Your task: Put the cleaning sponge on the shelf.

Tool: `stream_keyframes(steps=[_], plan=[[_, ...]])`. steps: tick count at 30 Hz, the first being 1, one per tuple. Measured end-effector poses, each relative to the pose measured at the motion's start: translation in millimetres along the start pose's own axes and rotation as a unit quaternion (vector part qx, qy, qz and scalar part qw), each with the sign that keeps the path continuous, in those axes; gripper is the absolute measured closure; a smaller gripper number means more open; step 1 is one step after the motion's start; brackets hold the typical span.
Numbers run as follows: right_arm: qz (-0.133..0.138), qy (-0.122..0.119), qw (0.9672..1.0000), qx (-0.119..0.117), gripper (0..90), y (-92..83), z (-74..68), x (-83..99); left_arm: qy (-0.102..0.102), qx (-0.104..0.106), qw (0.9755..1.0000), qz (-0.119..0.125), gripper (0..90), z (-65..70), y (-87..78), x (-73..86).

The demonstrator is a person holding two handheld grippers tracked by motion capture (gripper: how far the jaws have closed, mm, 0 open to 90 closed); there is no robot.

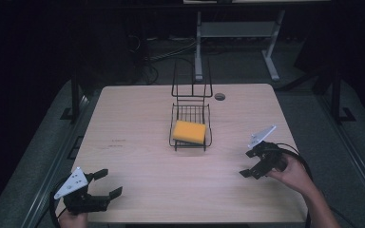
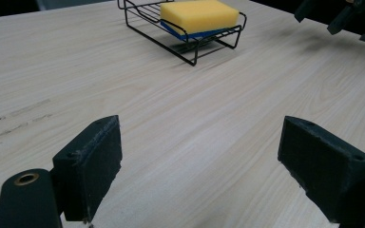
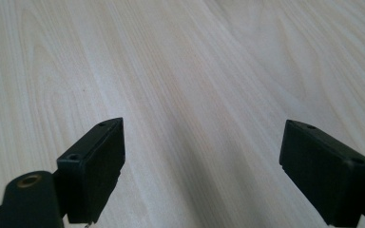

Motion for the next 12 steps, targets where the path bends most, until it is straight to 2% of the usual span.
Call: stream_keyframes(steps=[12], plan=[[-0.003, -0.014, 0.9999, 0.007, 14.9, -3.2, -16.2, 5.2, 0.001, 0.000, 1.0000, 0.000, 14.1, -0.1, 0.4, -0.1]])
Point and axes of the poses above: each handheld gripper's, and its own axes: y roughly forward along the jaws, x roughly out of its underside, z roughly to its right, the point moved 8 cm from there along y, roughly forward along the jaws, and after that the axes turned 2 degrees about -x, right-handed, at the moved point
